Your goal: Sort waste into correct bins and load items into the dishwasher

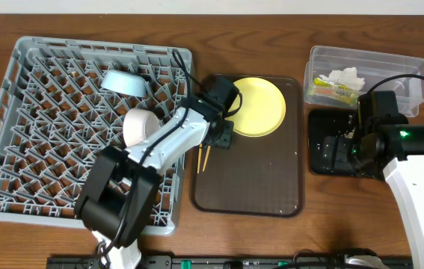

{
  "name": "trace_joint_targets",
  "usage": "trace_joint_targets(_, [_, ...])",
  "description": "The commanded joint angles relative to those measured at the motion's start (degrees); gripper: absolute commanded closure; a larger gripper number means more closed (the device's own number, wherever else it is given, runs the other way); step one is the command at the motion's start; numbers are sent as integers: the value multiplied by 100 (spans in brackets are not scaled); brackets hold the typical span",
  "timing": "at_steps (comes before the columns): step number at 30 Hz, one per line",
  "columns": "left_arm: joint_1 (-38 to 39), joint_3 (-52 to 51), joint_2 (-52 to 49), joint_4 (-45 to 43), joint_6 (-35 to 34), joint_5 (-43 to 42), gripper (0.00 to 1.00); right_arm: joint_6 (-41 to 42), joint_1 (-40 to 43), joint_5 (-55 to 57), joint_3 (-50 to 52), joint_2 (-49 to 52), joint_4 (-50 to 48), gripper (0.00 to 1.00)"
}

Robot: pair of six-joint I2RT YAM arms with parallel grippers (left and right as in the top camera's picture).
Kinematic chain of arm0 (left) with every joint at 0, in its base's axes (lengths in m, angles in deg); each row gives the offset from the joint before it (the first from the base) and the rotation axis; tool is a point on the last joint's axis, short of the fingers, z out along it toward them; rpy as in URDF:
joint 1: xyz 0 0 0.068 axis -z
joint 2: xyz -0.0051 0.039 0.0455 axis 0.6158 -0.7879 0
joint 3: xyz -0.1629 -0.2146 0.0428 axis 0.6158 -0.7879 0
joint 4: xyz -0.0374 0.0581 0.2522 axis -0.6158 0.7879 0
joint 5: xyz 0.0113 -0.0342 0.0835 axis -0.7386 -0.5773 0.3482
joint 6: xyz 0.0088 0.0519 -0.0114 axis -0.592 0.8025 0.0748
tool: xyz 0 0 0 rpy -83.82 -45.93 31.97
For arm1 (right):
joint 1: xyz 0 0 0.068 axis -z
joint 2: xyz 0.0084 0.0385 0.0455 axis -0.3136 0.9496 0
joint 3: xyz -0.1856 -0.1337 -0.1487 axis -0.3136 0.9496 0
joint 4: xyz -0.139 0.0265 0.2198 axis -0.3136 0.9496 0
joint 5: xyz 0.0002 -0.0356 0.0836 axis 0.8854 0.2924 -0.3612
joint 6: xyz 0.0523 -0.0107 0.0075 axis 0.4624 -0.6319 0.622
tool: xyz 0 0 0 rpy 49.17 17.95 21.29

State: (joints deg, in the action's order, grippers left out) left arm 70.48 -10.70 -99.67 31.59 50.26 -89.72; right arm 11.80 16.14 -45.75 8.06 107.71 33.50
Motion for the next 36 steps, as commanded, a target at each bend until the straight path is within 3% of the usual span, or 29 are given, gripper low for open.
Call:
trace_joint_targets(1, [9, -90, -258, -66, -37, 85, 46, -33, 46, 72, -79, -68, 4, 1])
trace_joint_targets(7, [13, -90, -634, -131, -39, 24, 48, -33, 46, 72, -79, -68, 11, 1])
trace_joint_targets(11, [15, -90, -715, -103, -50, 24, 71, -33, 46, 74, -79, -68, 22, 1])
trace_joint_targets(20, [13, -90, -715, 227, -103, 26, 94, -55, 46, 76, -79, -68, 22, 1])
trace_joint_targets(27, [13, -66, -468, 415, -101, 26, 94, -57, 46, 76, -79, -68, 44, 1])
trace_joint_targets(36, [7, -44, 992, 673, -96, 28, 94, -94, 46, 76, -79, -68, 61, 1])
